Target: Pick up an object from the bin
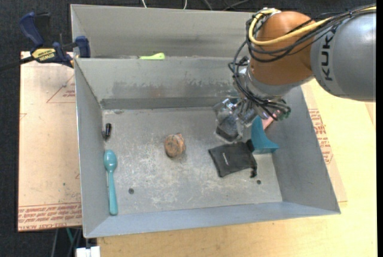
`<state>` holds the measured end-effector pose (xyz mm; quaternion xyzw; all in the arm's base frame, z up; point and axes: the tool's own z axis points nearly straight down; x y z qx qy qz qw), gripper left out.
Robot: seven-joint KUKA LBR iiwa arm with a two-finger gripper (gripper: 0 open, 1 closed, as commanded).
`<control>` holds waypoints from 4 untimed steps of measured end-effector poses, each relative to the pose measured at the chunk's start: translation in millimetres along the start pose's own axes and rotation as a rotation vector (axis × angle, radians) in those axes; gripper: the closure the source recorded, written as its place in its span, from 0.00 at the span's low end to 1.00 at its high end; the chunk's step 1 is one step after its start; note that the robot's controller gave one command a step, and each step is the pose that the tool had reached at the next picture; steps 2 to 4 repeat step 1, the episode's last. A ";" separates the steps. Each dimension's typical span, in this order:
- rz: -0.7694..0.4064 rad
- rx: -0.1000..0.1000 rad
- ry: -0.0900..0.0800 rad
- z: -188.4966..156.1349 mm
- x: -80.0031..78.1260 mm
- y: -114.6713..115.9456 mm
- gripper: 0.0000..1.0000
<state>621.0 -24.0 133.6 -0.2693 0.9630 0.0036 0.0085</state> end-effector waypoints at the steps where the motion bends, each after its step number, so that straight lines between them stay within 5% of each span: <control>1: -0.107 -0.007 0.007 -46.1 -1.6 -0.7 1.00; 4: -0.107 -0.007 0.007 -46.1 -1.6 -0.7 1.00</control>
Offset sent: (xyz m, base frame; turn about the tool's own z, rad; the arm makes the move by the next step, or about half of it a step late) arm -0.0203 -0.0216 0.1524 -0.1495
